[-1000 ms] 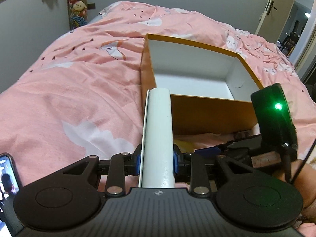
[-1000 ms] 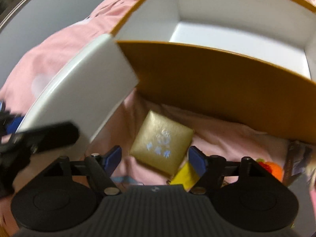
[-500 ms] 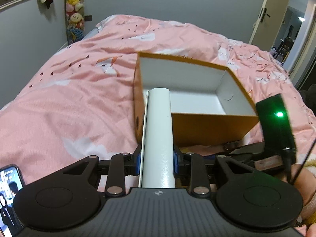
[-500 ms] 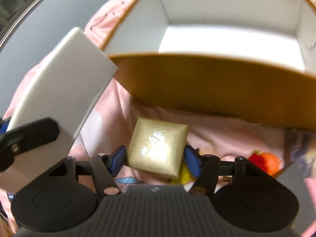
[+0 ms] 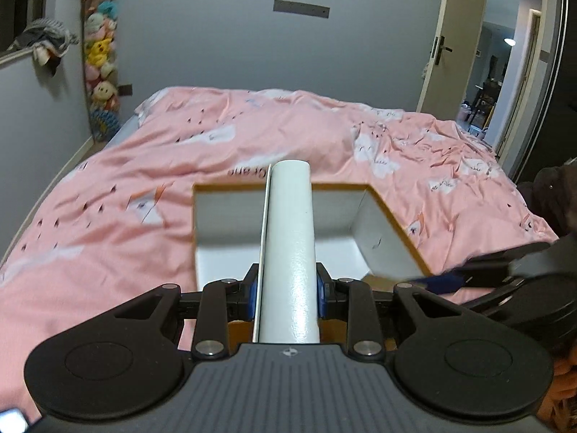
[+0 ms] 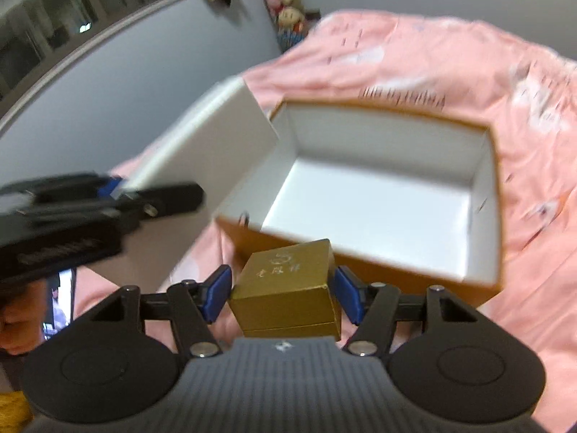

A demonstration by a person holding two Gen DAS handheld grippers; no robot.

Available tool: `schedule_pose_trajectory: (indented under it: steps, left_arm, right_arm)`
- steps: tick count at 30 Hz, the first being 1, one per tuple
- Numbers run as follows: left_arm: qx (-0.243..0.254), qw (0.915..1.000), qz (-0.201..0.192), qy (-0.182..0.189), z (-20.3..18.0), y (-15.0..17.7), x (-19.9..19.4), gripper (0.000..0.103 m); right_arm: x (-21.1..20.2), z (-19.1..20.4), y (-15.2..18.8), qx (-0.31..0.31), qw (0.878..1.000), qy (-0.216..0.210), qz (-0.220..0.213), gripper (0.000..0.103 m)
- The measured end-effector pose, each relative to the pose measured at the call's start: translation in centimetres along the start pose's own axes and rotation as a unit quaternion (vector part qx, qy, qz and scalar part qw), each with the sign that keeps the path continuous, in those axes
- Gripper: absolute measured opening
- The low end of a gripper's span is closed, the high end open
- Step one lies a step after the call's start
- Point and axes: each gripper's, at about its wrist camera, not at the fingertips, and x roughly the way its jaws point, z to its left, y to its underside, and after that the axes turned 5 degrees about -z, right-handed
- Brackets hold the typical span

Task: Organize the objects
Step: 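Grasp the small gold box with the right tool, then carry both items over the orange box and lower them inside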

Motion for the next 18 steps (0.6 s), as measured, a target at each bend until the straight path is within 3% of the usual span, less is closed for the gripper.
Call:
schedule_pose_trajectory:
  steps: [4,7,13,18]
  left_arm:
    - [0.009,0.9999,0.002,-0.005,-0.8,-1.4,2.7,0.033]
    - [0.022,0.9996,0.011,-0.014,-1.3,-2.5,5.4,0.033]
    - [0.012,0.9971,0.075,0.0,0.6,-3.8,11.7,0.032]
    - [0.038,0.9893,0.138,-0.025,1.3,-3.0,17.0,0.032]
  right_arm:
    - [-0.6,-1.8,-2.3,0.001,0.998,0.039,-0.043,0.064]
    - [0.9,-4.3,-3.8,0.025,0.997,0.061,-0.051,0.064]
    - [6.7,-7.4,-4.9,0.054,0.995,0.084,-0.024,0.064]
    - [10.2,-9.5,-4.0,0.076,0.994,0.077,0.023,0.064]
